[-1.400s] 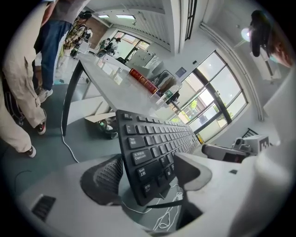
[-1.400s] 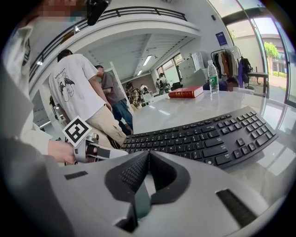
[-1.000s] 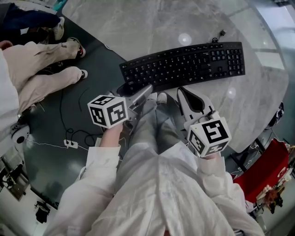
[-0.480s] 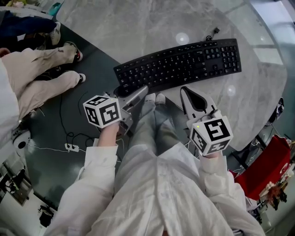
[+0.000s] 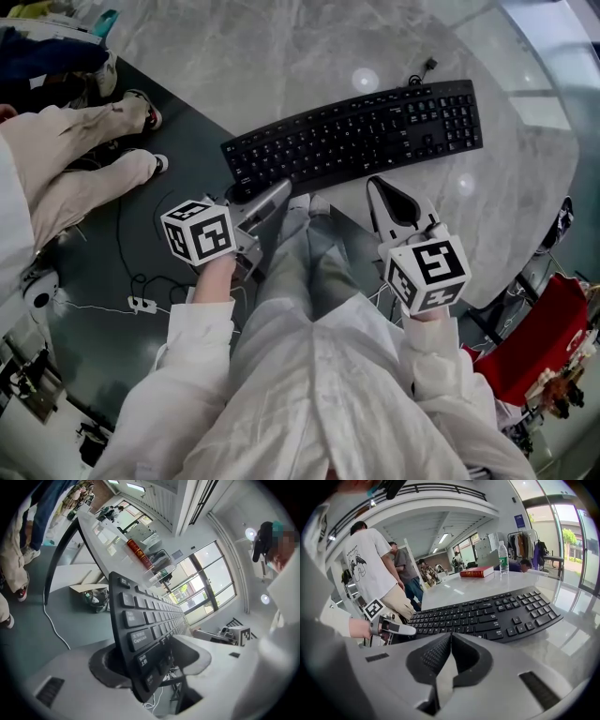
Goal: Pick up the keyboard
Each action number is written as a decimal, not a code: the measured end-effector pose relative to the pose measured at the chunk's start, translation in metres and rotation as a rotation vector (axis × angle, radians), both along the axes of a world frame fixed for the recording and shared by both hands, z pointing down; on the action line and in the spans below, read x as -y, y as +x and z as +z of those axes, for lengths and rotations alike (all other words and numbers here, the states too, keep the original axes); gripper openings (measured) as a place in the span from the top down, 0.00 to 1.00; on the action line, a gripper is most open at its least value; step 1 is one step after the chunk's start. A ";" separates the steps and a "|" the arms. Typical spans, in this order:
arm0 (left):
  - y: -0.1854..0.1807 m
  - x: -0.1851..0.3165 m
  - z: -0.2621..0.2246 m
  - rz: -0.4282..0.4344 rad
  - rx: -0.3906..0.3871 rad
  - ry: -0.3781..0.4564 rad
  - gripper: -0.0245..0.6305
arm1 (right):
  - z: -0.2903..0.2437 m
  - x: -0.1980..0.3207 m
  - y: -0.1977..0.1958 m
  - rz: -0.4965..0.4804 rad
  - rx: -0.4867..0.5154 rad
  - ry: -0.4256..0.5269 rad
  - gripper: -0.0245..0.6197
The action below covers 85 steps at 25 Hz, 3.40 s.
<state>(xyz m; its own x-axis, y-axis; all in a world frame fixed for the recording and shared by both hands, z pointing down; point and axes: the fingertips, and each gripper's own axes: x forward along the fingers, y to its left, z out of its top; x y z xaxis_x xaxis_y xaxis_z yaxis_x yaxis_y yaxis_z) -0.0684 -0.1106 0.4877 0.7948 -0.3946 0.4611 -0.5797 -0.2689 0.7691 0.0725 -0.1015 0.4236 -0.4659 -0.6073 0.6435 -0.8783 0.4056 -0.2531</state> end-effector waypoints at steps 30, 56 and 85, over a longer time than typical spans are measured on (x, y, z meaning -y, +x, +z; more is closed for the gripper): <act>0.002 0.001 0.000 -0.017 -0.063 0.018 0.55 | -0.011 0.024 0.087 0.100 0.097 -0.016 0.91; 0.006 0.002 -0.003 0.010 -0.095 -0.006 0.54 | -0.011 0.055 0.148 0.143 -0.004 0.020 0.90; 0.008 0.001 0.000 0.036 -0.156 -0.033 0.53 | 0.011 0.101 0.195 0.142 -0.013 -0.011 0.54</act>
